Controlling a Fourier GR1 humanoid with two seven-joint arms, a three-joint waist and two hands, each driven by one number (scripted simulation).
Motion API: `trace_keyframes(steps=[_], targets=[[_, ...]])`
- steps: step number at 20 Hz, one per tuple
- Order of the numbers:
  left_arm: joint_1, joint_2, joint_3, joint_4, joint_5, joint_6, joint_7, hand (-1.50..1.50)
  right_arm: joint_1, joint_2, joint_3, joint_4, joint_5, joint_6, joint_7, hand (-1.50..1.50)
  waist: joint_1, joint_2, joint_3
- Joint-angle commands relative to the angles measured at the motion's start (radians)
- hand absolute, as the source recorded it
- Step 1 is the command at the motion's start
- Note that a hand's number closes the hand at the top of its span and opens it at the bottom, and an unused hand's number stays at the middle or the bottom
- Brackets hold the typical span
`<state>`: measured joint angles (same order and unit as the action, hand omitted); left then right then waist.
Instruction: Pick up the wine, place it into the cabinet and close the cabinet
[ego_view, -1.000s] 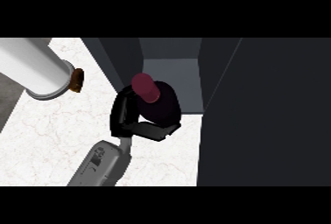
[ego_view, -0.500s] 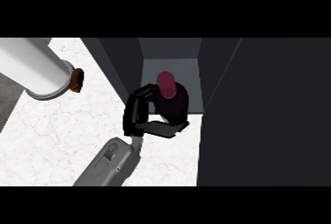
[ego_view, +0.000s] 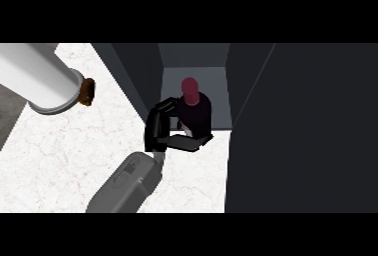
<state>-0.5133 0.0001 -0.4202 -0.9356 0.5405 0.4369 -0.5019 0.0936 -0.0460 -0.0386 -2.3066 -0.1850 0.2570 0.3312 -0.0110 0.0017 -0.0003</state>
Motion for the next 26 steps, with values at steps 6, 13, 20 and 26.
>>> trace_keyframes(steps=[6, 13, 20, 26], targets=[[-0.028, 0.000, 0.000, 0.115, 0.161, -0.071, -0.131, 1.50, -0.051, -0.008, -0.016, 0.040, -0.009, -0.011, 0.020, -1.50, 0.003, 0.000, 0.000], [-0.221, 0.000, 0.072, 0.410, 0.250, -0.219, -0.177, 1.50, 0.036, 0.011, 0.006, -0.021, -0.023, 0.009, 0.001, -1.50, -0.012, 0.003, 0.000], [-0.275, 0.000, 0.001, 0.456, 0.348, -0.228, -0.175, 1.50, 0.008, 0.007, -0.004, 0.029, -0.024, 0.012, -0.009, -1.50, -0.014, 0.004, 0.000], [-0.317, 0.000, -0.037, 0.522, 0.438, -0.231, -0.219, 1.50, -0.093, 0.019, 0.020, 0.064, -0.006, -0.024, 0.015, -1.50, -0.024, 0.008, -0.001]])
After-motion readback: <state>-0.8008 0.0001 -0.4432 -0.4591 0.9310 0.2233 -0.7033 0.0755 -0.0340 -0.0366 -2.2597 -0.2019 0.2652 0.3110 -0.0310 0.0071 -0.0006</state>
